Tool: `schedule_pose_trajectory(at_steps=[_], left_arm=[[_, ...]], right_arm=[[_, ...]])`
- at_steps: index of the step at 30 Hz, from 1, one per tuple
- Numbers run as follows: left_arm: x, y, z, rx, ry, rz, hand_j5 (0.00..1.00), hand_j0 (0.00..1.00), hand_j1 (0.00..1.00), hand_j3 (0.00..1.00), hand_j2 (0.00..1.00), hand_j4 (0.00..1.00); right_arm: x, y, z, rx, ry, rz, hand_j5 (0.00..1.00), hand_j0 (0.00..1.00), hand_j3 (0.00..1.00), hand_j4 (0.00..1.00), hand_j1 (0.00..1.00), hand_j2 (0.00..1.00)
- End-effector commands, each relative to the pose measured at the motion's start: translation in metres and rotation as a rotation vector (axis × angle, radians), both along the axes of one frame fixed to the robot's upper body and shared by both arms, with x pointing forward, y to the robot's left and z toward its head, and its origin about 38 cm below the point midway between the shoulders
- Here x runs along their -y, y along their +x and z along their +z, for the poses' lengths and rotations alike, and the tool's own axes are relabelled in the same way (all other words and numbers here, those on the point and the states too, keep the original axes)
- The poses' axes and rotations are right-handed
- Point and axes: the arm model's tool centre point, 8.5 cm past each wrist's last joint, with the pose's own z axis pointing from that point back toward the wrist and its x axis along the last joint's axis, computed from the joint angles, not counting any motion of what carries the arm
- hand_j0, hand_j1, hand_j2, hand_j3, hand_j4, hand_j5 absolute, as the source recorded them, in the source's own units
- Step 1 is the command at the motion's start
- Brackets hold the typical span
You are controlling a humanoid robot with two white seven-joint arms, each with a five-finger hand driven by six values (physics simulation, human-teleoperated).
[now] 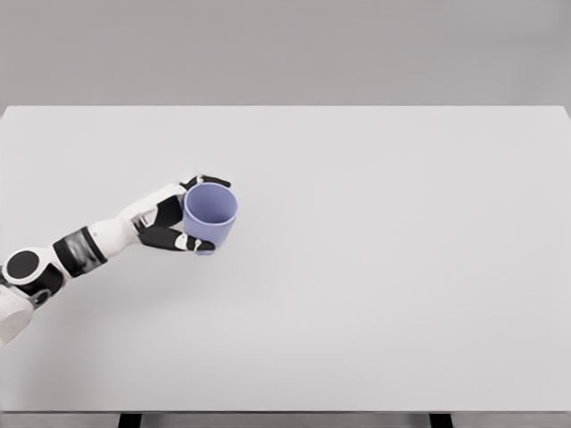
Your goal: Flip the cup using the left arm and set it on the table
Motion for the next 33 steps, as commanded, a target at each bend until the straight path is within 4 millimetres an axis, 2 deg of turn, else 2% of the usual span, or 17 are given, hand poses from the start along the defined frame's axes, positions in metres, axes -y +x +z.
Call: schedule_pose_trajectory(at_steps=[1, 10, 17, 28, 33], left_arm=[[0.0027, -0.0004, -0.0036, -0.038, 0.009, -0.014, 0.68, 0.68, 0.68, 0.68, 0.68, 0.68], [0.0016, 0.0002, -0.0022, -0.036, 0.007, -0.013, 0.72, 0.72, 0.72, 0.72, 0.72, 0.72], [0.0027, -0.0018, -0.0022, -0.033, 0.018, -0.052, 0.87, 0.87, 0.87, 0.87, 0.87, 0.87], [0.002, -0.0011, -0.0004, -0.021, 0.021, -0.053, 0.95, 0.95, 0.95, 0.95, 0.95, 0.95], [-0.0052, 0.0005, 0.0041, -0.007, 0.029, -0.044, 1.0, 1.0, 1.0, 1.0, 1.0, 1.0]], right_arm=[[0.0, 0.0, 0.0, 0.0, 0.0, 0.0, 1.0, 1.0, 1.0, 1.0, 1.0, 1.0], [0.0, 0.0, 0.0, 0.0, 0.0, 0.0, 1.0, 1.0, 1.0, 1.0, 1.0, 1.0], [0.0, 0.0, 0.0, 0.0, 0.0, 0.0, 1.0, 1.0, 1.0, 1.0, 1.0, 1.0], [0.0, 0.0, 0.0, 0.0, 0.0, 0.0, 1.0, 1.0, 1.0, 1.0, 1.0, 1.0], [0.0, 0.0, 0.0, 0.0, 0.0, 0.0, 1.0, 1.0, 1.0, 1.0, 1.0, 1.0]])
